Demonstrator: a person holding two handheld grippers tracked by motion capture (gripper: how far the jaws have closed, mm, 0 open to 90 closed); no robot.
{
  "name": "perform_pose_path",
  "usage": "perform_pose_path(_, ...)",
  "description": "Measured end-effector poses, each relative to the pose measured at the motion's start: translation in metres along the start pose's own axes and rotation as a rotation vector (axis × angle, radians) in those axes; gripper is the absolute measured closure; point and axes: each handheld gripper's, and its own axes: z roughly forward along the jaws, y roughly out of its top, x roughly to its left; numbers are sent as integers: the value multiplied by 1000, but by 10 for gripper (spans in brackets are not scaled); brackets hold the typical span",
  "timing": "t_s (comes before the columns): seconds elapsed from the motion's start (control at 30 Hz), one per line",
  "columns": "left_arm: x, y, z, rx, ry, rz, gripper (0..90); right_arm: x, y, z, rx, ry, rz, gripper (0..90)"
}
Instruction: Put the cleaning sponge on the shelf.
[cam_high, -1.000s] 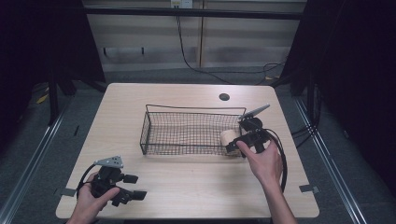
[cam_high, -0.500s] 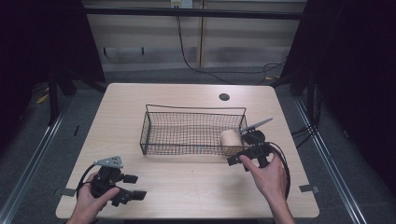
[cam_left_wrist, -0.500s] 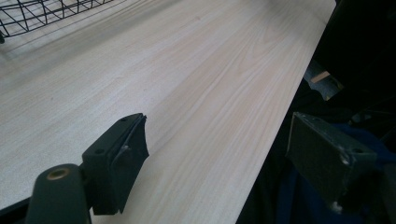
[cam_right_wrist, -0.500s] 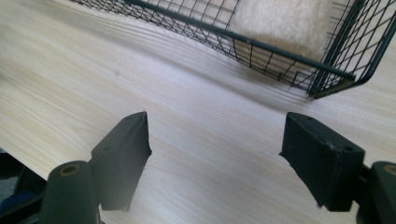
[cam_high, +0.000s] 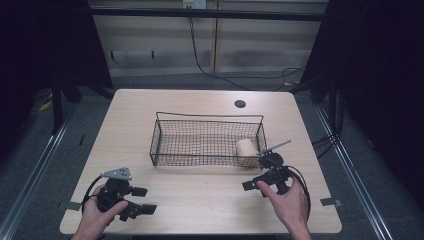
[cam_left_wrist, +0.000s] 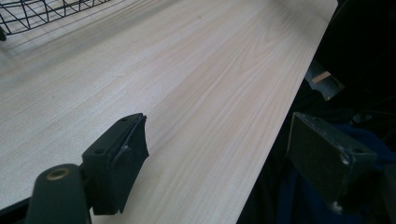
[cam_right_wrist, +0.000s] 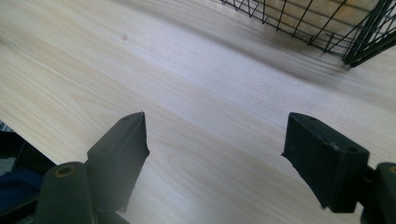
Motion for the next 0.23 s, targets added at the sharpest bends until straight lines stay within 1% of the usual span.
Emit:
perform_pose_path(0.07, 0, 0, 0, -4, 0, -4, 197, 0, -2, 0, -3, 4, -4, 215)
perform_pose_path(0.1, 0, 0, 0, -3, 1, -3, 197, 0, -4, 2, -15, 6, -13, 215)
perform_pose_path(0.13, 0, 0, 0, 0, 3, -2, 197, -1, -6, 3, -19, 3, -11, 215)
perform_pose_path(0.17, 1, 0, 0, -1, 2, -1, 197, -2, -10, 6, -35, 5, -6, 219)
perform_pose_path(0.2, 0, 0, 1, -1, 0, -3, 197, -2, -10, 6, -35, 5, -6, 219)
perform_pose_path(0.23, 0, 0, 1, 1, 0, 0, 197, -4, -12, 9, -39, 13, -10, 220)
